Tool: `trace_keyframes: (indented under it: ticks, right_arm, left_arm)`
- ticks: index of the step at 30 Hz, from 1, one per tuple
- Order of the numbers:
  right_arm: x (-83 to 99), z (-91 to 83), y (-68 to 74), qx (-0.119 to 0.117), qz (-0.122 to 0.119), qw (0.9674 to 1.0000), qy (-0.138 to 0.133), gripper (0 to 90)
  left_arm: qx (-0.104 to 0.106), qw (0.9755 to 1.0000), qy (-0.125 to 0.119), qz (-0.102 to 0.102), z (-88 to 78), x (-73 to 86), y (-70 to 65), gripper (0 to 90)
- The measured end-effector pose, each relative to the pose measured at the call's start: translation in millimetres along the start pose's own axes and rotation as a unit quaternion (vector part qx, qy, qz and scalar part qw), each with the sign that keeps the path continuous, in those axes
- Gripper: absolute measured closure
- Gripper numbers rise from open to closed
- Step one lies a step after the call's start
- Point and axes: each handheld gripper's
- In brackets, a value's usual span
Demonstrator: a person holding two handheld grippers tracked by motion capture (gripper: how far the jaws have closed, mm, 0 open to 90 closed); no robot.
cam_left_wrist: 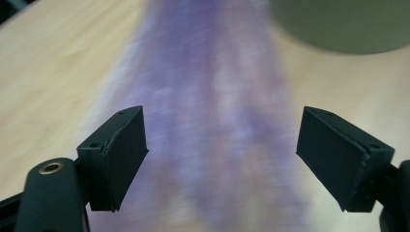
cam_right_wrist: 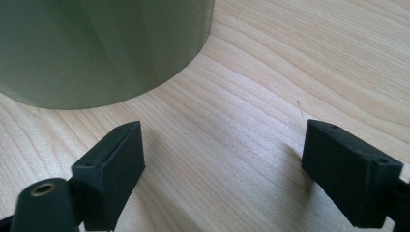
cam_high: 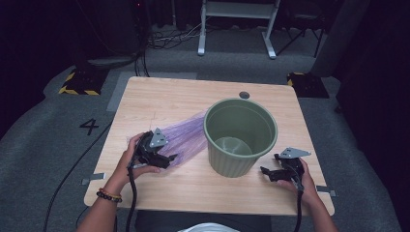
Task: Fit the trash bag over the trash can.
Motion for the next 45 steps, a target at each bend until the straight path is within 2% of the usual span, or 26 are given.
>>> trace_keyframes:
  ticks: [1,3,5,6,7,10,12,14,17,19,20,21,25,26,29,30,31,33,36,38,40,41,42,43,44,45]
  right_arm:
    - [0.1,-0.2,0.1,0.0,0.0,1.0,0.0,15.3]
    - [0.9,-1.1,0.3,0.001,0.001,1.0,0.0,15.4]
    - [1.8,-1.9,0.1,0.0,0.0,1.0,-0.001,15.5]
    - [2.1,-2.3,0.1,-0.001,0.0,1.0,0.0,15.5]
    - [2.3,-2.5,0.1,-0.001,0.0,1.0,-0.001,15.5]
    - [2.3,-2.5,0.2,-0.001,0.0,1.0,0.0,15.5]
    - [2.4,-2.7,0.3,0.0,0.0,1.0,0.0,15.6]
    - [2.5,-2.7,0.3,0.0,0.0,1.0,0.0,15.6]
    - [2.5,-2.7,0.3,0.0,0.0,1.0,0.0,15.6]
    - [2.5,-2.7,0.3,0.0,0.0,1.0,0.0,15.6]
    - [2.5,-2.7,0.3,0.0,0.0,1.0,0.0,15.6]
    - [2.4,-2.7,0.3,0.0,0.0,1.0,0.0,15.6]
    - [2.6,-2.9,0.4,0.0,0.001,1.0,0.0,15.6]
    - [2.6,-2.9,0.4,0.0,0.001,1.0,0.0,15.6]
    - [2.6,-2.9,0.4,0.0,0.001,1.0,0.0,15.6]
    - [2.6,-2.9,0.4,0.0,0.001,1.0,0.0,15.6]
    - [2.6,-2.9,0.4,0.0,0.001,1.0,0.0,15.6]
    - [2.6,-2.9,0.4,0.0,0.001,1.0,0.0,15.6]
    - [2.6,-2.9,0.4,0.0,0.001,1.0,0.0,15.6]
    - [2.6,-2.9,0.4,0.0,0.001,1.0,0.0,15.6]
    - [2.6,-2.9,0.4,0.0,0.001,1.0,0.0,15.6]
    - [2.6,-2.9,0.4,0.0,0.001,1.0,0.0,15.6]
    - [2.6,-2.9,0.4,0.0,0.001,1.0,0.0,15.6]
    - [2.6,-2.9,0.4,0.0,0.001,1.0,0.0,15.6]
    - [2.6,-2.9,0.4,0.0,0.001,1.0,0.0,15.6]
    - [2.6,-2.9,0.4,0.0,0.001,1.0,0.0,15.6]
  left_arm:
    - [-0.011,0.9999,0.01,-0.006,0.0,2.2,7.8,16.9]
    - [-0.016,0.9995,0.02,-0.016,-3.4,9.1,22.8,17.5]
    - [-0.005,0.9992,0.003,-0.039,-12.5,17.7,37.0,18.6]
    - [-0.005,0.9992,0.003,-0.039,-12.5,17.7,37.0,19.8]
    - [0.009,0.9979,-0.012,-0.063,-21.5,26.6,49.3,21.3]
    - [0.026,0.9965,0.0,-0.079,-24.3,41.0,65.5,21.5]
    - [0.061,0.9923,-0.008,-0.107,-20.7,52.3,77.2,24.1]
    - [0.096,0.9877,-0.013,-0.123,-16.8,61.1,84.7,31.1]
    - [0.121,0.9851,-0.013,-0.122,-10.6,65.9,85.5,39.6]
    - [0.125,0.9849,-0.014,-0.119,-9.3,65.8,85.0,43.3]
    - [0.128,0.9855,-0.017,-0.11,-6.9,64.6,81.3,51.2]
    - [0.123,0.9876,-0.012,-0.097,-5.3,63.9,78.4,53.5]
    - [0.13,0.9887,0.031,-0.068,6.2,63.0,60.5,64.0]
    - [0.13,0.9885,0.047,-0.062,8.6,62.4,54.6,64.6]
    - [0.144,0.9871,0.043,-0.054,9.4,60.8,44.1,64.4]
    - [0.151,0.9865,0.049,-0.041,10.8,58.2,32.6,63.8]
    - [0.16,0.9851,0.05,-0.04,11.4,56.7,27.5,62.5]
    - [0.161,0.9852,0.054,-0.027,12.8,53.7,14.8,59.4]
    - [0.174,0.9832,0.055,-0.009,15.9,48.7,-5.1,54.6]
    - [0.182,0.9816,0.057,0.005,18.4,44.8,-18.0,53.7]
    - [0.199,0.9781,0.057,0.018,21.6,40.3,-30.7,53.2]
    - [0.21,0.9754,0.06,0.03,23.2,37.7,-37.3,52.2]
    - [0.21,0.9754,0.06,0.03,23.2,37.7,-37.3,51.7]
    - [0.217,0.973,0.065,0.045,24.4,34.8,-43.8,51.7]
    - [0.234,0.9681,0.063,0.064,26.9,29.8,-56.5,48.0]
    - [0.24,0.9662,0.062,0.071,27.5,27.8,-61.9,45.9]
Point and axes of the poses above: each handheld gripper's, and its own axes: z roughly forward along the jaws, x roughly out of its underside, y roughly to its left, and after that the axes turned 10 degrees about x, right-handed
